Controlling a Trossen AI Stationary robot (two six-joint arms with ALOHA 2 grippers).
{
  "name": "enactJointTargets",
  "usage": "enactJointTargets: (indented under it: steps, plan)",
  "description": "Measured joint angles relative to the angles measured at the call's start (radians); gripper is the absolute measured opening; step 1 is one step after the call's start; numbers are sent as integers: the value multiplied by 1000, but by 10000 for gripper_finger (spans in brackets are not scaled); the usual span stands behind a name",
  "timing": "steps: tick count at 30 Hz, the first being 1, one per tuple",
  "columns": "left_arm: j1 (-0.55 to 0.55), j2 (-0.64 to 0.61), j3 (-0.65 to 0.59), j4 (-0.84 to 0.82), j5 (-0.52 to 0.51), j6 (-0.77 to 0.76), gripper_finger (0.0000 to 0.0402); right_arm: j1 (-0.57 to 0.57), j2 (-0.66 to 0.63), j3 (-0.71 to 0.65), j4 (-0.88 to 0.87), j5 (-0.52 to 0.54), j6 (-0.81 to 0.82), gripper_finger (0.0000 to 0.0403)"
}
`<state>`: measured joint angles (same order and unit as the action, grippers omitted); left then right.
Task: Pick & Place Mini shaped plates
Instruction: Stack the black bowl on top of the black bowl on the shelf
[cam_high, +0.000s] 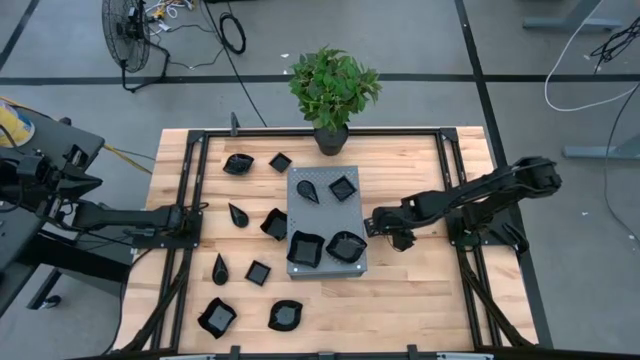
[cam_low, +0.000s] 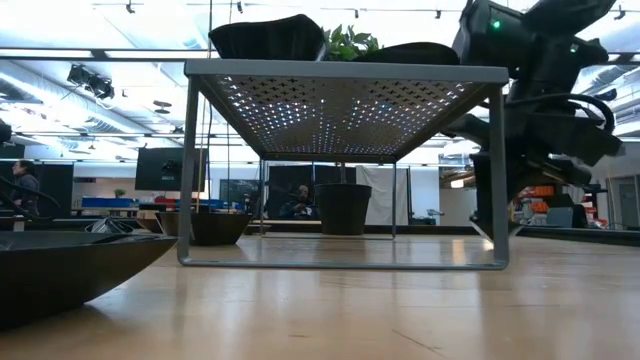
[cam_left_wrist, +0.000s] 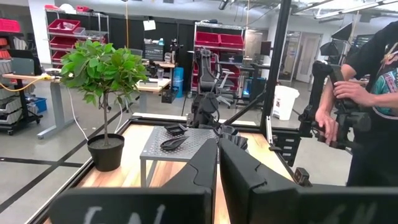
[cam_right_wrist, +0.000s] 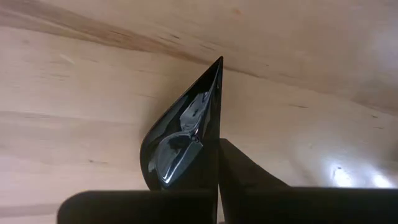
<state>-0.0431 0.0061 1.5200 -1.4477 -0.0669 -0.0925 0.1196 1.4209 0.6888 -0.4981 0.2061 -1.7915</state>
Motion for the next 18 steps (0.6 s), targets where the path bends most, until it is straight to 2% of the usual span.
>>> enactJointTargets:
  steps: [5,9,14,18]
  plan:
    - [0,0,0,0,0,0,23,0,4,0,-3,-16,5,4]
    - [0,0,0,0,0,0,23,0,4,0,-30,-17,70,11]
    - [0,0,0,0,0,0,23,5,4,0,-128,-34,82,5]
    - [0,0,0,0,0,0,23,18,4,0,-124,-40,82,2]
